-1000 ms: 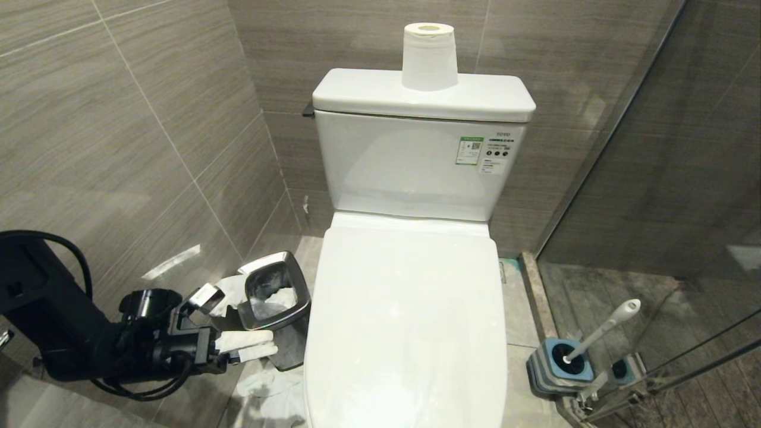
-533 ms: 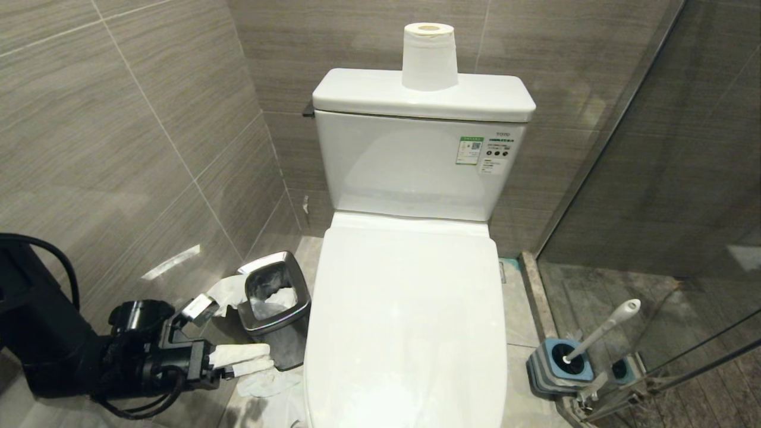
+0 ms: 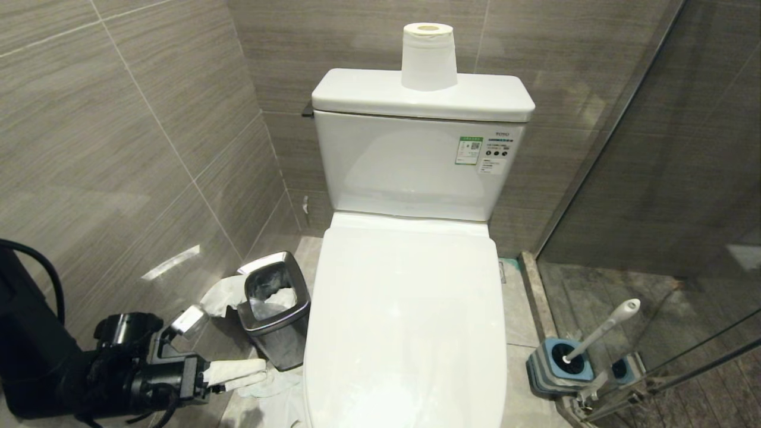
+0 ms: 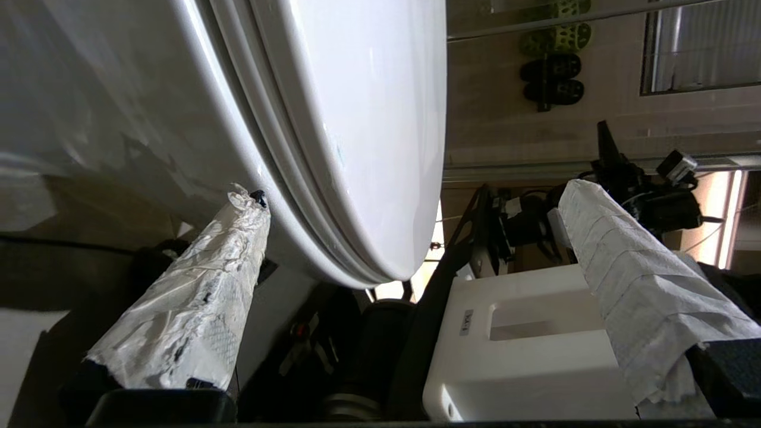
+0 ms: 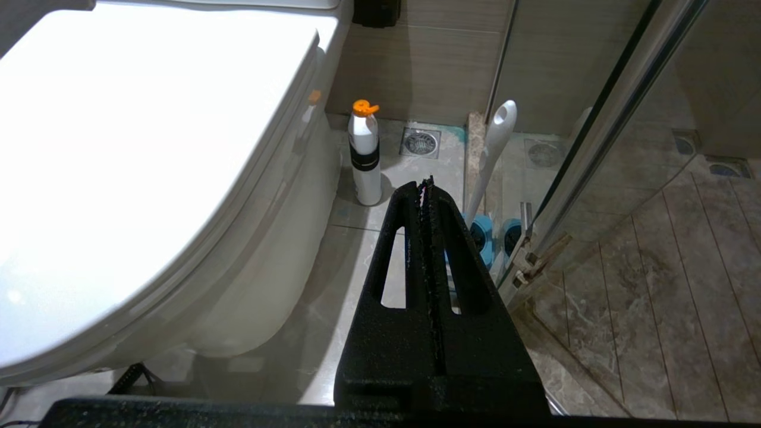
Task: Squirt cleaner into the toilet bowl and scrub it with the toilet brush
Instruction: Use the left hand to lift the toilet lid slightly
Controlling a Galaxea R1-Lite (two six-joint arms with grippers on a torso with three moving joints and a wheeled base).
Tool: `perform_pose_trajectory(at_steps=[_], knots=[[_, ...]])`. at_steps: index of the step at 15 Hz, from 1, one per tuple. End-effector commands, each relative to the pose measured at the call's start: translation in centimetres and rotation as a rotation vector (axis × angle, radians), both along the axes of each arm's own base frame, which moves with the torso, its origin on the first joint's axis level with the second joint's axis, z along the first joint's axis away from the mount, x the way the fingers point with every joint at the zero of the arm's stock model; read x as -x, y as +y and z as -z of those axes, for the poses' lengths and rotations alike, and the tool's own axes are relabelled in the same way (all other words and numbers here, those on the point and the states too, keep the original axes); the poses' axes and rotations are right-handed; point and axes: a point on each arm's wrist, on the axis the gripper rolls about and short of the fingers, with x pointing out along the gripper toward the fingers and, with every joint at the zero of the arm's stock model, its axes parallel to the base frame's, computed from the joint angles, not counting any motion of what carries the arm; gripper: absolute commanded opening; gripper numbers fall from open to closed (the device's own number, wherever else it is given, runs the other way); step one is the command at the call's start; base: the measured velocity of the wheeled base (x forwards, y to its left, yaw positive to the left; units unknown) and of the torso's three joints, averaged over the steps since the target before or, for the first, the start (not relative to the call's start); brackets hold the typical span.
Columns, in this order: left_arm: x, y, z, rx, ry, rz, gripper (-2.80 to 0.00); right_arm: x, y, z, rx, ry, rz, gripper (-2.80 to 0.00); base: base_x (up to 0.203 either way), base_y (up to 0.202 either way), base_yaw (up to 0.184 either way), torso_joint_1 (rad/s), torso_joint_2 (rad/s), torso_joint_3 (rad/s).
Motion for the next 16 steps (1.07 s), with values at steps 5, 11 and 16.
perform_pose_trajectory(at_steps=[5,11,16], knots=[[1.4,-2.3,-0.1,-0.038,-0.002,0.068,0.00,0.0,0.0,0.0,0.000,0.001,0.000,-2.80,0.000,0.000,0.000,0.000,0.00,0.000],[2.2,-4.4,0.4,-0.093,0.024,0.131,0.00,0.0,0.0,0.0,0.000,0.001,0.000,-2.80,0.000,0.000,0.000,0.000,0.00,0.000],[2.0,-4.8,0.9,-0.109,0.042,0.140,0.00,0.0,0.0,0.0,0.000,0.002,0.000,-2.80,0.000,0.000,0.000,0.000,0.00,0.000]])
